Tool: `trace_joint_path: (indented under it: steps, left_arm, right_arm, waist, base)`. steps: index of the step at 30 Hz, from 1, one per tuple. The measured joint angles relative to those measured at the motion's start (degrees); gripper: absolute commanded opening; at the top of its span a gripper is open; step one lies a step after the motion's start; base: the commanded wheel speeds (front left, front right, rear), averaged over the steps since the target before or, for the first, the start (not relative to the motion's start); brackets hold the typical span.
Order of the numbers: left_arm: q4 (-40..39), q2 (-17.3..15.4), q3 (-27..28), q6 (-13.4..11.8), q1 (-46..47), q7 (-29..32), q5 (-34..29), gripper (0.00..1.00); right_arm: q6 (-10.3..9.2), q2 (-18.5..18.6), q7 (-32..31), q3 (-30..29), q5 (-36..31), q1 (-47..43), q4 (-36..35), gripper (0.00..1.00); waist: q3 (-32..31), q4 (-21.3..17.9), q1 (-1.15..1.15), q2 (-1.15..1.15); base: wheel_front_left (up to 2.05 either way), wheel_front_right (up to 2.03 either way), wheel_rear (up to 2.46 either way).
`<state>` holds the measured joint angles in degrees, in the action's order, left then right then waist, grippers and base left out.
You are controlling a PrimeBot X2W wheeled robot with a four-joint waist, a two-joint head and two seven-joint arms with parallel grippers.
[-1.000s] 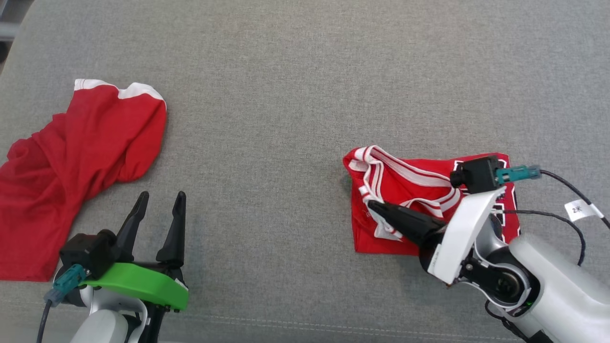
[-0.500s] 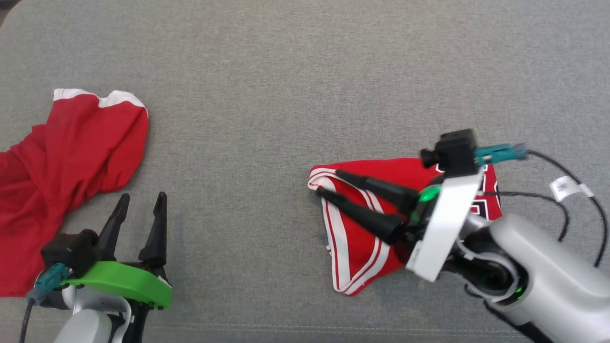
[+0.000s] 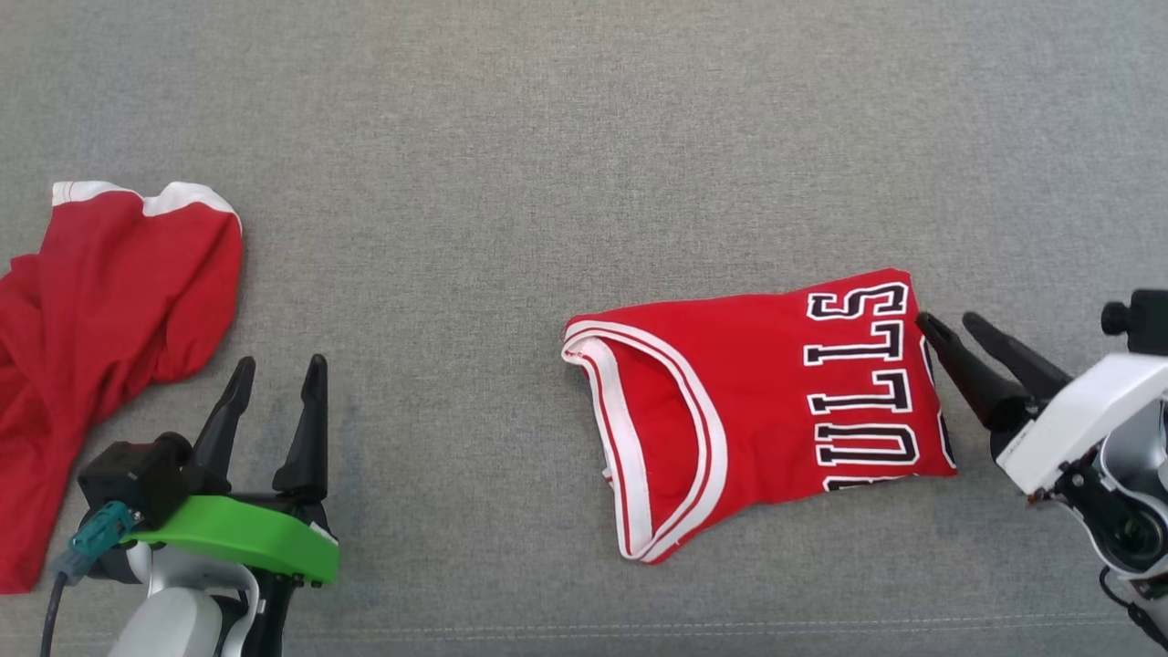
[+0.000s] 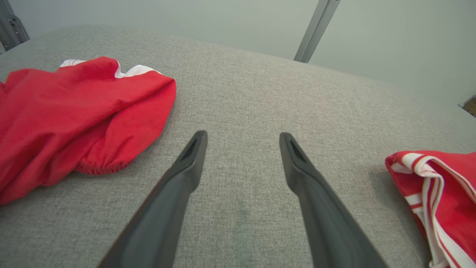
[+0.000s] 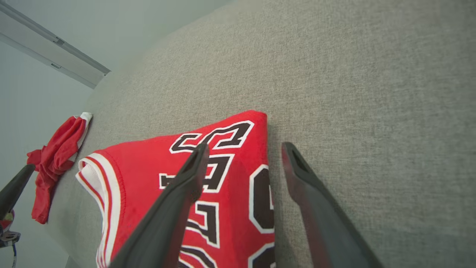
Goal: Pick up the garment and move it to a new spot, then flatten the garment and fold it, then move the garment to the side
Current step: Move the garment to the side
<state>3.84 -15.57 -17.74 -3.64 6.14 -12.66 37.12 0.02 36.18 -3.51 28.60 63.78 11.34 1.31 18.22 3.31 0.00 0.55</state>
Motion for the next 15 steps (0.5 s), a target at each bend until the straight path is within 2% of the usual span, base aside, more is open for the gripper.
trace_joint_path:
  steps: [5, 11, 15]
  left_arm:
    - [-0.1, 0.0, -0.4, 0.0, 0.0, 0.0, 0.0, 1.0]
    - [-0.2, 0.1, -0.8, 0.0, 0.0, 0.0, 0.0, 1.0]
    - [-0.5, 0.2, -1.0, 0.0, 0.1, 0.0, -0.1, 1.0]
  right_arm:
    - [0.14, -0.1, 0.5, 0.2, 0.9, -1.6, 3.0, 1.0]
    - [2.26, -0.7, -0.4, 1.6, 3.2, -1.6, 4.9, 1.0]
    - [2.91, -1.1, -2.0, 2.3, 4.4, -1.5, 6.3, 1.0]
  waist:
    - [0.6, 0.3, 0.0, 0.0]
    - [0.9, 0.7, 0.0, 0.0]
    - [1.0, 1.3, 0.0, 0.0]
  base:
    - [0.0, 0.0, 0.0]
    - [0.0, 0.0, 0.0]
    - [0.0, 0.0, 0.0]
